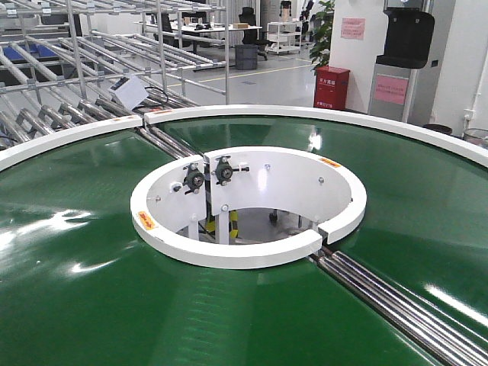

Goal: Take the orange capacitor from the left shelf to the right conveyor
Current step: 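Lower the right gripper with the cylinder onto the green belt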

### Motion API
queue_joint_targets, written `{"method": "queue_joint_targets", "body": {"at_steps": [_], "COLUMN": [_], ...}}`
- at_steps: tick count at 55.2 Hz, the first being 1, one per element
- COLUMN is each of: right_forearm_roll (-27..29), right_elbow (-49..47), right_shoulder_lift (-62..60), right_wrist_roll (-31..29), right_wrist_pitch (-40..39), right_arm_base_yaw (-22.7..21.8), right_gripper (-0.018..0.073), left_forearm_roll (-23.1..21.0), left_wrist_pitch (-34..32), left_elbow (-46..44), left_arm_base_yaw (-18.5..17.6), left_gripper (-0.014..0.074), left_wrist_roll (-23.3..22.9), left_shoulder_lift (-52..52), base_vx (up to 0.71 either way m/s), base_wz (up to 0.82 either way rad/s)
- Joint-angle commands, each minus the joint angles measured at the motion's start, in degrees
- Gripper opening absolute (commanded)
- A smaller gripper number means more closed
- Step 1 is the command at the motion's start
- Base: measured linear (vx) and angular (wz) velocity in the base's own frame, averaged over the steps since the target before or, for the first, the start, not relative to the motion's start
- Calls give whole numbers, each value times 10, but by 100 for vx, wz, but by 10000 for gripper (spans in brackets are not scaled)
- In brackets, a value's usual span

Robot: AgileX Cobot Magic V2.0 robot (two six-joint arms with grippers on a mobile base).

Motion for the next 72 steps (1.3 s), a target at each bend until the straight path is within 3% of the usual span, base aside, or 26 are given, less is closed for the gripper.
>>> {"method": "queue_joint_targets", "body": {"at_steps": [1,20,29,50,72], "right_forearm_roll": [-5,0,-23,10,-36], "right_elbow": [-16,-16,-16,-16,-16], "right_shoulder_lift": [7,7,51,456,828], "right_wrist_roll": [0,0,0,0,-2], "right_wrist_pitch": [-55,-91,-221,-552,-839], "right_arm_base_yaw": [0,0,0,0,0], "right_gripper": [-8,-8,-8,-8,-8], "left_forearm_roll": [-3,-3,-3,-3,-3], "left_wrist_pitch": [-47,-47,-47,-47,-47], "left_elbow": [-17,-17,-17,-17,-17], "left_arm_base_yaw": [-4,-4,-4,-4,-4], "left_gripper": [-6,-6,-6,-6,-6], "left_wrist_roll": [-3,-3,-3,-3,-3], "left_shoulder_lift": [-3,-3,-3,-3,-3], "base_vx": [0,0,0,0,0], "base_wz": [0,0,0,0,0]}}
